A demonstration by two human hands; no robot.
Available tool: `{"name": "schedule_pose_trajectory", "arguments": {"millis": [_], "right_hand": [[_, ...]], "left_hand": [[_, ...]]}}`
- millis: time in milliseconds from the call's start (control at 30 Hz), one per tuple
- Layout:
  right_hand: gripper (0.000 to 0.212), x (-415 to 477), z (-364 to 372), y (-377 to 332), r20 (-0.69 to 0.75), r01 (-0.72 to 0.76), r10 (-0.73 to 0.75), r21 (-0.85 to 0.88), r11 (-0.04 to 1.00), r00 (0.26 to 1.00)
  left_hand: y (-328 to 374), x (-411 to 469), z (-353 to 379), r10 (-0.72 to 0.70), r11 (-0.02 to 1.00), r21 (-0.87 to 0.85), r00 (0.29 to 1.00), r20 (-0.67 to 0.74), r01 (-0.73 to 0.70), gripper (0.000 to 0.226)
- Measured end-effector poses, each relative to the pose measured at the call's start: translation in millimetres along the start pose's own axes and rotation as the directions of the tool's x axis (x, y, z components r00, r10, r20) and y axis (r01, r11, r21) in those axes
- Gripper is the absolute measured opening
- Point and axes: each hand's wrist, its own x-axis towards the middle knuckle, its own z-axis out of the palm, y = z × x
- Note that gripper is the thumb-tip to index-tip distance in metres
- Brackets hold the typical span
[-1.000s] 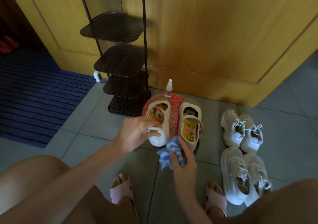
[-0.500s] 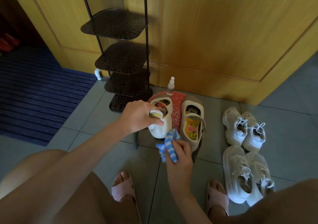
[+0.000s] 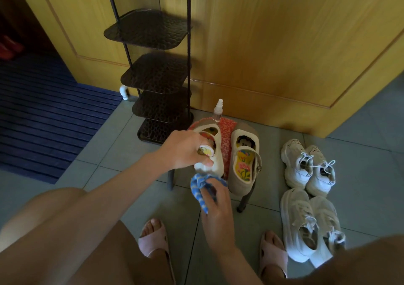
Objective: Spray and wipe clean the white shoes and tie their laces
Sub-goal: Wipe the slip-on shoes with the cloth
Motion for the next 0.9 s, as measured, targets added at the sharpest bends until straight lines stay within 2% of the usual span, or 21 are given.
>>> {"name": "schedule_pose_trajectory", "arguments": {"millis": [67,133,200,233,300,400,533,667,767,833,900], "right_hand": [[0.036,-12.7,-3.8,-8.0,0.033,-0.190,0.188,0.172,0.966,0.982],[0.031,-16.7,-14.4,-16.4,0.053,-0.385,0.389,0.307,0.870,0.920],[0.025,-11.0,-28.5,-18.2,0.033,-0.474,0.504,0.394,0.787,0.863],[0.020,-4.7,-37.5,-18.1,0.034,-0.500,0.541,0.436,0.748,0.840],[0.033,9.8,-52.9,-15.9,0.036,-0.514,0.577,0.504,0.694,0.816],[0.044,27.8,-66.3,-11.3,0.045,-0.541,0.617,0.534,0.650,0.786],[0.041,41.2,-71.5,-5.2,0.135,-0.605,0.644,0.526,0.598,0.753],[0.028,45.3,-70.7,2.0,0.275,-0.675,0.659,0.557,0.484,0.700],[0.014,44.7,-71.6,8.3,0.361,-0.723,0.664,0.556,0.411,0.655],[0.022,45.1,-72.8,11.0,0.370,-0.716,0.651,0.569,0.405,0.663],[0.040,47.3,-75.3,13.6,0.368,-0.703,0.644,0.592,0.394,0.671]], "left_hand": [[-1.6,-6.5,7.7,0.023,0.999,0.044,0.998,-0.065,-0.020,0.038],[-2.0,-16.0,19.1,0.092,0.995,0.043,0.978,-0.185,-0.085,0.030],[0.0,-26.3,31.9,0.190,0.981,0.088,0.950,-0.247,-0.174,0.022],[1.4,-31.1,39.9,0.228,0.971,0.133,0.942,-0.246,-0.201,0.023],[4.3,-36.9,52.1,0.252,0.957,0.209,0.934,-0.252,-0.202,0.026],[3.2,-36.4,63.8,0.251,0.962,0.182,0.920,-0.301,-0.203,0.030],[-2.4,-27.7,70.1,0.197,0.979,0.132,0.904,-0.378,-0.158,0.038],[-9.8,-22.6,76.3,0.147,0.987,-0.013,0.926,-0.347,-0.161,0.041],[-8.2,-29.3,70.5,-0.002,0.964,-0.260,0.971,-0.237,-0.061,0.057],[-4.4,-34.2,58.9,-0.137,0.893,-0.445,0.981,-0.140,0.061,0.066],[-1.2,-37.5,47.9,-0.277,0.789,-0.586,0.958,-0.073,0.184,0.063]]}}
